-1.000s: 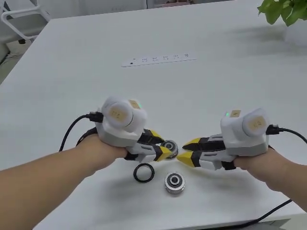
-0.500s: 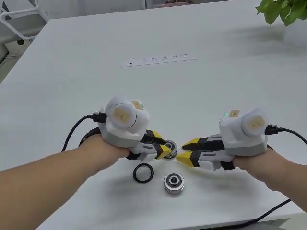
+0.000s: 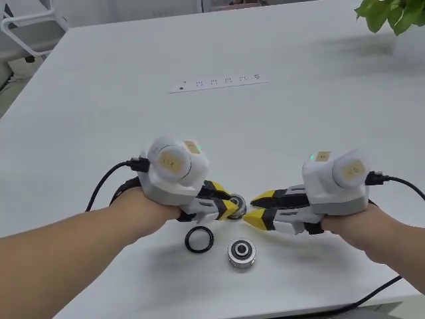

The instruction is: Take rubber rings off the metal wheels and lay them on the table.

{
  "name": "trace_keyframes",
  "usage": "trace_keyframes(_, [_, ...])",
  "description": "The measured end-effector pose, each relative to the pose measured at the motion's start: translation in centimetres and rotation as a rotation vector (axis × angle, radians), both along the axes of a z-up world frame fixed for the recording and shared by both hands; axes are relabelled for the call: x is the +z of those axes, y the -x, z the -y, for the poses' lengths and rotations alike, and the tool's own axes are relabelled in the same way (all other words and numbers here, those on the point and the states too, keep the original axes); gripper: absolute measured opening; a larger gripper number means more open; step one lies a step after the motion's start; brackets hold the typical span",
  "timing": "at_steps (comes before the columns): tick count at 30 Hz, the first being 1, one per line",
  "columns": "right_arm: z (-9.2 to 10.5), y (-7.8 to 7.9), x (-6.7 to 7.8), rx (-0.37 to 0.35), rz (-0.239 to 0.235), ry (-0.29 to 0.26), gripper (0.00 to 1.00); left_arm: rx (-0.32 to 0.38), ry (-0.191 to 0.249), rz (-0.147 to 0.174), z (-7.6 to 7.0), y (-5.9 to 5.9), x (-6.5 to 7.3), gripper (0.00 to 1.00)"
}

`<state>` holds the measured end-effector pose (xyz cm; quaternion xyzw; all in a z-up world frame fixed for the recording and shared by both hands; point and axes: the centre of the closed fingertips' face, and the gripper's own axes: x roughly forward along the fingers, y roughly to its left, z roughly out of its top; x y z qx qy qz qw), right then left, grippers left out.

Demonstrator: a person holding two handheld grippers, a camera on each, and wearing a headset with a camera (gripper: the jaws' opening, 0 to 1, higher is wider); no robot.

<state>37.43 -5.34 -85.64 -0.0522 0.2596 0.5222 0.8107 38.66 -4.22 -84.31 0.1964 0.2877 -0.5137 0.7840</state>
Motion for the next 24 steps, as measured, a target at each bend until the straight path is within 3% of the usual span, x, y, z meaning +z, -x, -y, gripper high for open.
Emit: trace_keyframes(24, [-0.69, -0.23, -0.37, 0.027, 0.009, 0.02, 0.17, 0.024, 0.007, 0.002, 0.13, -0.12, -0.14, 0.13])
